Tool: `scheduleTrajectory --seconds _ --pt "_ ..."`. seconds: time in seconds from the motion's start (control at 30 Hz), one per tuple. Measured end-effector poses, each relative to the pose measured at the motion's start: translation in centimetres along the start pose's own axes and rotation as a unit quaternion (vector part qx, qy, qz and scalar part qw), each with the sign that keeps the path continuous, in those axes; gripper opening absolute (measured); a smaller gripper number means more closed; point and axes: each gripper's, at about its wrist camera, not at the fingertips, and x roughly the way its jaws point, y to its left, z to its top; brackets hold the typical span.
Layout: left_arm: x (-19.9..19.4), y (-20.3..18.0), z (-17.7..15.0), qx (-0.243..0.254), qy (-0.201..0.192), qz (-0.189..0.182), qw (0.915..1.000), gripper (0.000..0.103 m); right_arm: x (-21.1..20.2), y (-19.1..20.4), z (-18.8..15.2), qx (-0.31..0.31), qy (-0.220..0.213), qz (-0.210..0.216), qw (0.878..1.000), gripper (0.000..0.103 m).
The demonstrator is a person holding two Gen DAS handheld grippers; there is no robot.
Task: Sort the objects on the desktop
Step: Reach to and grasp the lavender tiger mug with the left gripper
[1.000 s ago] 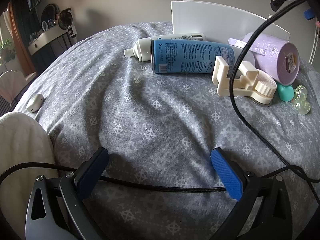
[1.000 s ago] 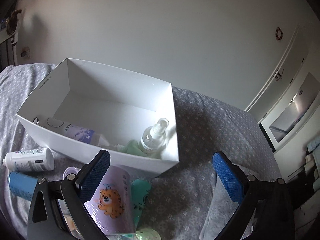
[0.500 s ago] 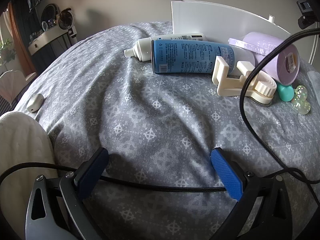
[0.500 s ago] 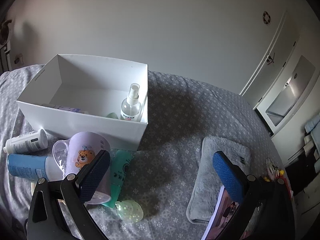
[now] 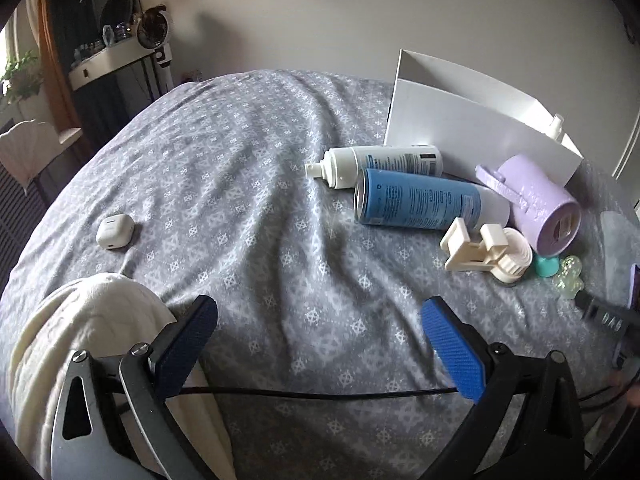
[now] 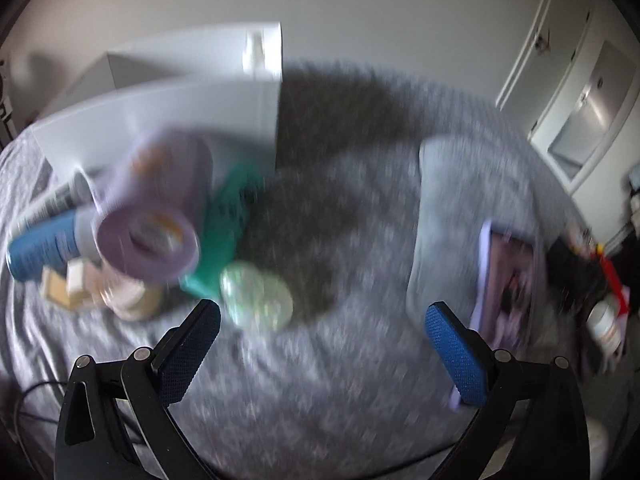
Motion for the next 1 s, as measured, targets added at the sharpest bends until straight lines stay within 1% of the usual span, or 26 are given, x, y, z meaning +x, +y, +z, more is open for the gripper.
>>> scheduleTrajectory --seconds 0.07,0.17,0.23,0.27,0.3,0.43,0.5,0.53,0.6,0.67,0.77,0.8,0.9,0.93,1.0 --pt "0.2 0.1 0.8 0.005 0.010 -0.010 0.9999 0.103 0.4 0.7 -1.8 0.004 0.013 0.022 1.000 0.103" --pt "0.2 -0.7 2.1 0.005 0.012 -0.036 0.9993 0.103 0.4 2.8 -4.8 -0.026 0.024 0.049 0.998 0.103" --pt "-0.1 -1.7 3.5 0.003 0.012 -0.061 0.9981 0.103 0.6 4.4 -6.9 -0.042 0.047 0.059 0.996 0.103" --pt "-0.2 -2.2 4.2 0.004 0.010 -0.072 0.9973 0.103 0.5 4.8 -7.4 -0.035 0.051 0.057 0.996 0.103" --pt "-0.3 -3.3 5.1 0.008 0.009 -0.083 0.9964 0.103 0.0 5.0 -7.9 -0.024 0.042 0.053 0.997 0.103" --pt "0.3 -8.1 8.8 0.036 0.017 -0.103 0.9939 0.103 0.0 5.4 -9.2 0.001 0.028 0.054 0.998 0.103" --pt "1.7 -11.4 10.4 0.061 0.051 -0.123 0.9892 0.103 -0.1 5.2 -9.3 0.007 0.025 0.055 0.998 0.103" --pt "2.3 -12.9 10.9 0.074 0.062 -0.126 0.9873 0.103 0.0 5.2 -9.3 0.009 0.024 0.055 0.998 0.103" --pt "3.6 -15.9 11.7 0.103 0.071 -0.124 0.9844 0.103 0.0 5.2 -9.5 0.014 0.018 0.051 0.998 0.103" --pt "5.0 -18.8 12.2 0.133 0.080 -0.113 0.9813 0.103 0.0 5.4 -9.3 0.013 0.015 0.047 0.999 0.103" --pt "7.7 -22.2 12.3 0.169 0.115 -0.088 0.9750 0.103 0.0 5.4 -9.1 0.014 0.014 0.049 0.999 0.103" --pt "8.7 -23.0 12.2 0.177 0.127 -0.077 0.9730 0.103 -0.1 5.5 -9.2 0.013 0.014 0.048 0.999 0.103" --pt "10.4 -23.9 11.6 0.168 0.157 -0.083 0.9696 0.103 -0.2 5.6 -9.3 0.014 0.012 0.048 0.999 0.103" --pt "10.8 -24.1 11.4 0.168 0.165 -0.078 0.9686 0.103 -0.2 5.6 -9.3 0.014 0.012 0.048 0.999 0.103" --pt "11.3 -24.7 10.9 0.188 0.172 -0.066 0.9647 0.103 0.0 5.5 -9.2 0.016 0.011 0.048 0.999 0.103"
